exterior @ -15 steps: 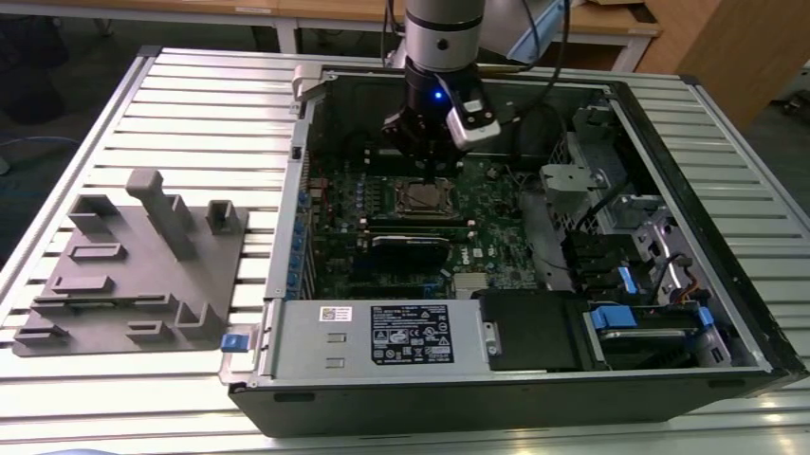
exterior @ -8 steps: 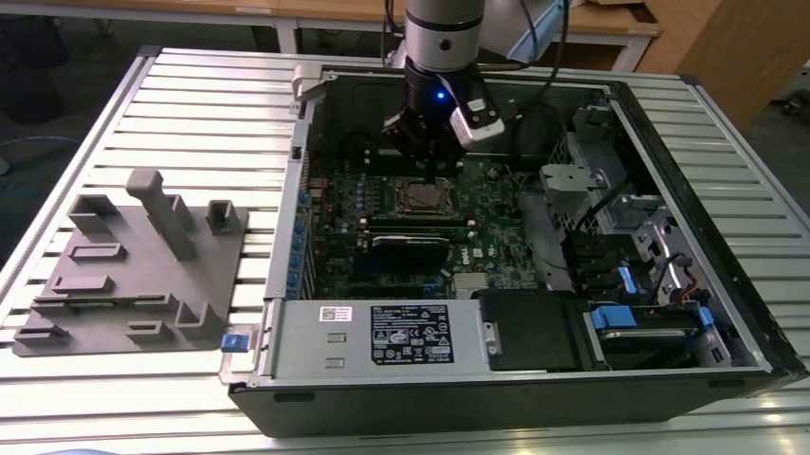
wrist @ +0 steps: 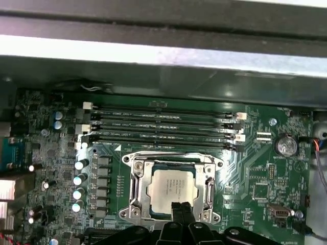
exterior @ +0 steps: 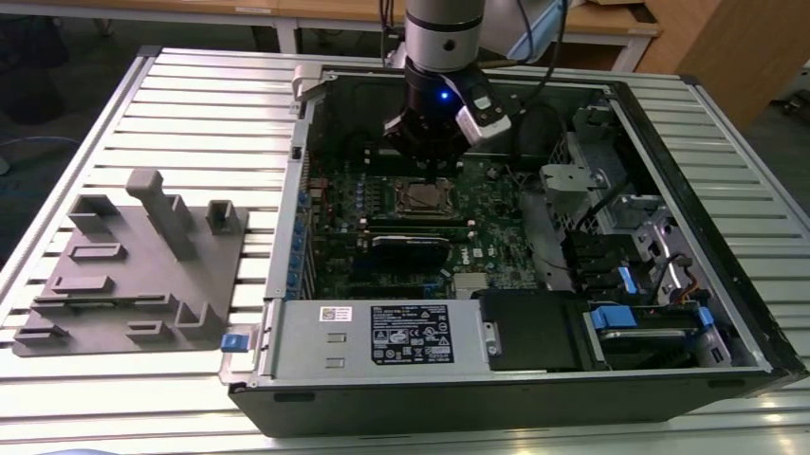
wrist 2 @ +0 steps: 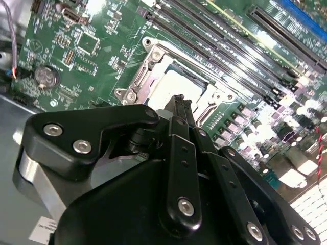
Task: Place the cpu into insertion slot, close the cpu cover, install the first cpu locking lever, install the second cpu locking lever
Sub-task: 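Install the second cpu locking lever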
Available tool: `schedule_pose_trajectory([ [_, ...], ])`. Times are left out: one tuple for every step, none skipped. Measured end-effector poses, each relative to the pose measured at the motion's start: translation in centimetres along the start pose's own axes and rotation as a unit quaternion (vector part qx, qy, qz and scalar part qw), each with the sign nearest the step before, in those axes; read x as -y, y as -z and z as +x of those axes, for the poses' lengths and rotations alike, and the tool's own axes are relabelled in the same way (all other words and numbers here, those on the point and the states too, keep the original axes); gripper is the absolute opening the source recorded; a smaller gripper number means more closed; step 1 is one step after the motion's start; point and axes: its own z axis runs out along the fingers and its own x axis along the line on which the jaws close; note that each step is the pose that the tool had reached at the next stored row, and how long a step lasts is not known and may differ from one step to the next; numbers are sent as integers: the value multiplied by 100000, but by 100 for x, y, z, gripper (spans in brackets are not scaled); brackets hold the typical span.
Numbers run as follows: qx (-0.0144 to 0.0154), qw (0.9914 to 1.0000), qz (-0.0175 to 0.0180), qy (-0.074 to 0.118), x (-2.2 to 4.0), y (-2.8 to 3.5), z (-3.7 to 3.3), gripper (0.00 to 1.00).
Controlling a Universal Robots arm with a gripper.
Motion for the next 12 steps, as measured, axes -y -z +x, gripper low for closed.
schedule_pose_trajectory([
  [10,99999,-15,352,0,0,0,11],
  [13,99998,-20,603,0,0,0,11],
  [17,99997,-25,740,0,0,0,11],
  [17,99997,-27,799,0,0,0,11],
  [18,99997,-26,819,0,0,0,11],
  [22,99995,-39,996,0,0,0,11],
  [25,99994,-47,1138,0,0,0,11],
  [24,99993,-46,1140,0,0,0,11],
  [25,99993,-49,1145,0,0,0,11],
  [24,99993,-49,1149,0,0,0,11],
  [25,99993,-50,1154,0,0,0,11],
  [25,99993,-50,1156,0,0,0,11],
])
